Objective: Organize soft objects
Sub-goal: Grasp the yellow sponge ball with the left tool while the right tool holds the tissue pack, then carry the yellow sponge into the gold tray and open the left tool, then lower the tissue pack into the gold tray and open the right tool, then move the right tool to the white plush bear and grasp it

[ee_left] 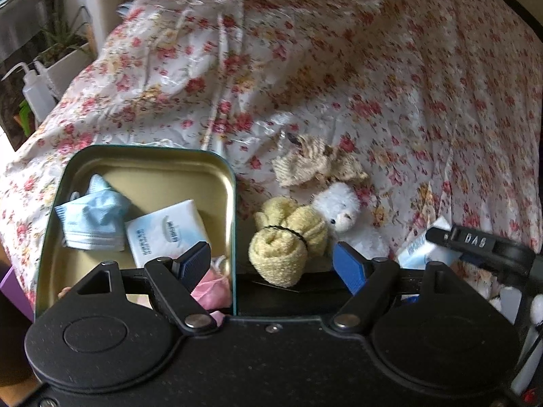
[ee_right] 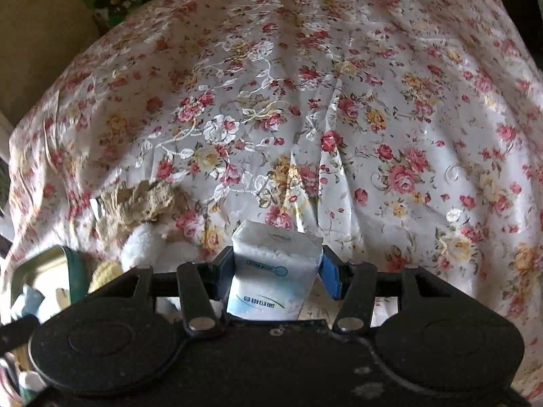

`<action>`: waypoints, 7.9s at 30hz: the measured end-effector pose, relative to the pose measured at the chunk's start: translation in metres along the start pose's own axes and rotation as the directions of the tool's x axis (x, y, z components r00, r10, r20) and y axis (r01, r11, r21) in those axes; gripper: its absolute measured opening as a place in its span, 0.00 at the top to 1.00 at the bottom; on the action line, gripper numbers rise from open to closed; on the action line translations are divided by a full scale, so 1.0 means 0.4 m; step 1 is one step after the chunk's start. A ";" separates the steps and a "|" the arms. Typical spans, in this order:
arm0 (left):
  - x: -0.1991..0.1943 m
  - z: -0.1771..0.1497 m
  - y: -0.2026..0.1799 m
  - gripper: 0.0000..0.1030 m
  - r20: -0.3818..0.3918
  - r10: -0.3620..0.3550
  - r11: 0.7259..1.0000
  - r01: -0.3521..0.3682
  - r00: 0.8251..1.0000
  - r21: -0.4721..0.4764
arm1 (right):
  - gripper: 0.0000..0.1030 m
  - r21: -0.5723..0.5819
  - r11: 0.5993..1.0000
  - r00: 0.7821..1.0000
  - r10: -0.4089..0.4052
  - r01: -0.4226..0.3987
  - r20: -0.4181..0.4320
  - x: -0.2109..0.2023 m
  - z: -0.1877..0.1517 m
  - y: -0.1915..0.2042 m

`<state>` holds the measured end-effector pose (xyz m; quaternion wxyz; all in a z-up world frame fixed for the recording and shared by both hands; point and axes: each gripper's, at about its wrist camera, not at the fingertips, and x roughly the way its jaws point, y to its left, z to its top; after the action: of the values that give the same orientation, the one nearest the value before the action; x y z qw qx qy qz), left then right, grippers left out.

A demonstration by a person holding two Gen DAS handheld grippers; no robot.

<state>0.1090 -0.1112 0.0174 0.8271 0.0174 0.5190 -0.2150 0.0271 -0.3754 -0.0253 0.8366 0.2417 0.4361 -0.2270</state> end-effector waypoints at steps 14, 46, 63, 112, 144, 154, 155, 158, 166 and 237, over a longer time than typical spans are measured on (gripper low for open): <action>0.139 -0.022 -0.103 0.27 -0.085 0.052 0.993 -0.043 0.995 0.107 | 0.50 0.004 0.999 0.997 0.037 -0.037 0.072 -0.015 -0.006 -0.034; 0.158 -0.015 -0.096 0.66 -0.082 0.070 0.997 -0.067 0.994 0.050 | 0.50 0.091 0.993 0.995 0.067 -0.073 0.067 -0.005 -0.016 -0.102; 0.075 -0.024 -0.098 0.38 0.025 0.079 0.989 -0.081 0.997 0.121 | 0.50 0.070 0.996 0.994 0.055 -0.062 0.090 -0.036 -0.036 -0.080; -0.178 -0.028 0.187 0.58 0.092 0.104 0.987 -0.092 0.990 -0.128 | 0.50 0.080 0.987 0.978 0.125 -0.139 0.166 -0.079 -0.042 -0.089; -0.188 -0.080 0.332 0.40 0.032 0.095 0.981 -0.088 0.995 -0.171 | 0.49 -0.215 0.935 0.939 0.315 -0.282 0.138 -0.173 -0.129 0.236; -0.196 -0.090 0.373 0.39 0.022 0.132 0.970 -0.124 0.991 -0.207 | 0.49 -0.341 0.890 0.935 0.346 -0.302 0.076 -0.143 -0.130 0.507; -0.199 -0.091 0.377 0.39 0.025 0.130 0.970 -0.122 0.991 -0.211 | 0.49 -0.353 0.884 0.934 0.351 -0.306 0.068 -0.139 -0.132 0.533; -0.209 -0.090 0.386 0.39 0.034 0.122 0.968 -0.112 0.992 -0.225 | 0.46 -0.385 0.863 0.928 0.371 -0.327 0.042 -0.125 -0.137 0.605; -0.217 -0.088 0.396 0.39 0.045 0.116 0.967 -0.103 0.992 -0.234 | 0.40 -0.417 0.840 0.925 0.379 -0.347 -0.006 -0.099 -0.160 0.675; -0.121 -0.031 0.194 0.12 0.108 0.159 0.986 -0.151 0.981 -0.074 | 0.29 -0.382 0.924 0.998 -0.027 0.007 -0.049 0.182 -0.084 0.295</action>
<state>0.1098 -0.0214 0.0384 0.8695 0.0183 0.4752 -0.1335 0.1135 -0.2753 -0.0790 0.8538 0.0763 0.4961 -0.1384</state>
